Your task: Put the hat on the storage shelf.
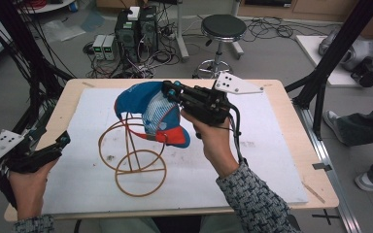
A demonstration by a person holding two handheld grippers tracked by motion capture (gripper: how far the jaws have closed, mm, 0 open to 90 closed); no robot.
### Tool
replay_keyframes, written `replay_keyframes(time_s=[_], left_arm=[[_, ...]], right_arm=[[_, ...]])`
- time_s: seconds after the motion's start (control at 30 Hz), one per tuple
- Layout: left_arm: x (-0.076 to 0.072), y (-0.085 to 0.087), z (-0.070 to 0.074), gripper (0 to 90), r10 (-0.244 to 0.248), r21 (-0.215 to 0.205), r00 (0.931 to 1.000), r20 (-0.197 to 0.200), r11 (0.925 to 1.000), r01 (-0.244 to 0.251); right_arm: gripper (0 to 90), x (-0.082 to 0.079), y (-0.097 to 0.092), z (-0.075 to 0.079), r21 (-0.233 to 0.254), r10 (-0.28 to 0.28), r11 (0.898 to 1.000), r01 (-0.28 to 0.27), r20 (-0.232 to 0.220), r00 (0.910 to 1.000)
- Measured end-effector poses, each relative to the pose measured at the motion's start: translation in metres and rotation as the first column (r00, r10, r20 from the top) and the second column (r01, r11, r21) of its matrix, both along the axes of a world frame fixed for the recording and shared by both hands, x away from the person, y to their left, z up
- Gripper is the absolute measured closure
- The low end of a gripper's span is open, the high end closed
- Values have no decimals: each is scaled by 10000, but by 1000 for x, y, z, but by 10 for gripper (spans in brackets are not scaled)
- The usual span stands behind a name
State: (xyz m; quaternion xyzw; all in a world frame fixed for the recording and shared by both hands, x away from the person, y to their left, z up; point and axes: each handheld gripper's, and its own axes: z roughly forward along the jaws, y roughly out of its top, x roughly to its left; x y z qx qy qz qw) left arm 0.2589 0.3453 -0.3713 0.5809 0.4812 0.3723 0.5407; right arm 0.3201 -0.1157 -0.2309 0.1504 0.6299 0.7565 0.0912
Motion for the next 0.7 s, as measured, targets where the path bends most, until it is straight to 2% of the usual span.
replay_keyframes(time_s=[0.33, 0.7], left_arm=[[0, 0, 0, 171, -6, -31, 10000, 0, 10000, 6], [0, 1, 0, 171, 2, -11, 10000, -3, 10000, -2]], right_arm=[[884, -3, 14, -5, -400, 372, 9985, -372, -6, 9993], [883, -7, 29, -10, -784, 941, 9925, -940, -33, 9956]])
